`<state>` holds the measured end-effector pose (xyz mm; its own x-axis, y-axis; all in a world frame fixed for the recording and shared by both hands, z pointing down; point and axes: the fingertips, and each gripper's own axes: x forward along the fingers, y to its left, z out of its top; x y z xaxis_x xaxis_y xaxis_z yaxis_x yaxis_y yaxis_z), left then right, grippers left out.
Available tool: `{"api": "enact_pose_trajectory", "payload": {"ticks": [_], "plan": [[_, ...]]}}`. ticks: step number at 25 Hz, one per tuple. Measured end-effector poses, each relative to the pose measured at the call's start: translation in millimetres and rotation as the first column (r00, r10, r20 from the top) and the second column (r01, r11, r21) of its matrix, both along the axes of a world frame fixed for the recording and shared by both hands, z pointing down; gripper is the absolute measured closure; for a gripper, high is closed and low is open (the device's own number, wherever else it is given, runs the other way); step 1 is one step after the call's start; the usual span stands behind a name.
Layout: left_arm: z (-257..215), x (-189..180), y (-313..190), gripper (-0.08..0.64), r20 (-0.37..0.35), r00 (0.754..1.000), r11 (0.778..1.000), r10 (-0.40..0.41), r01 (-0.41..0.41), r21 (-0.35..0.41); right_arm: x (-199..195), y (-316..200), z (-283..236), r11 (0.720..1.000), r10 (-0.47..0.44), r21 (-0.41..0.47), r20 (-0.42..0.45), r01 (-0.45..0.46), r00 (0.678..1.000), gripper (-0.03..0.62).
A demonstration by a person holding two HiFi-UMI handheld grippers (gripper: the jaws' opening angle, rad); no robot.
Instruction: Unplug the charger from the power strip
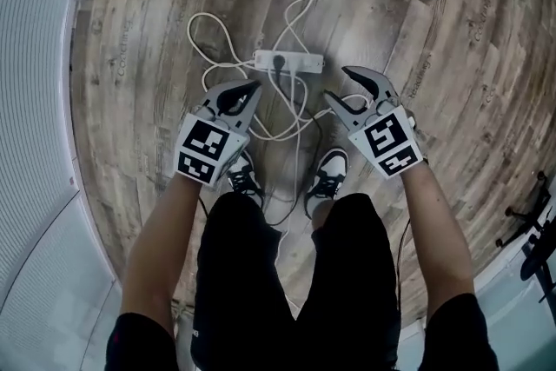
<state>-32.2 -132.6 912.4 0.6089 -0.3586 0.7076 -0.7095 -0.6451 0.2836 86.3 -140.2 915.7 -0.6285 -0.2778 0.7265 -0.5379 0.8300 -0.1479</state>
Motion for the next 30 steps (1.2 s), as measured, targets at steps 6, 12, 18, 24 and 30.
{"api": "enact_pose_trajectory", "payload": {"ticks": [6,12,18,24,30], "plan": [[109,8,-3,0.537,-0.004,0.998,0.998,0.064,-0.064,-0.027,-5,4,117,0.997,-0.074,0.007,-0.057,0.074,0.996,0.39],[197,21,-8,0.537,-0.007,0.989,0.988,0.15,-0.15,-0.046,-20,-1,199,0.975,-0.214,0.038,-0.104,0.219,0.971,0.388],[232,36,-6,0.537,-0.05,0.979,0.979,0.197,-0.199,-0.04,-34,4,235,0.935,-0.345,0.048,-0.112,0.352,0.932,0.391],[232,37,-6,0.537,-0.079,0.975,0.977,0.208,-0.211,-0.038,-35,6,234,0.906,-0.402,0.096,-0.116,0.413,0.908,0.48],[229,36,-7,0.537,-0.05,0.974,0.974,0.22,-0.222,-0.047,-39,-1,207,0.902,-0.407,0.13,-0.07,0.412,0.911,0.483]]}}
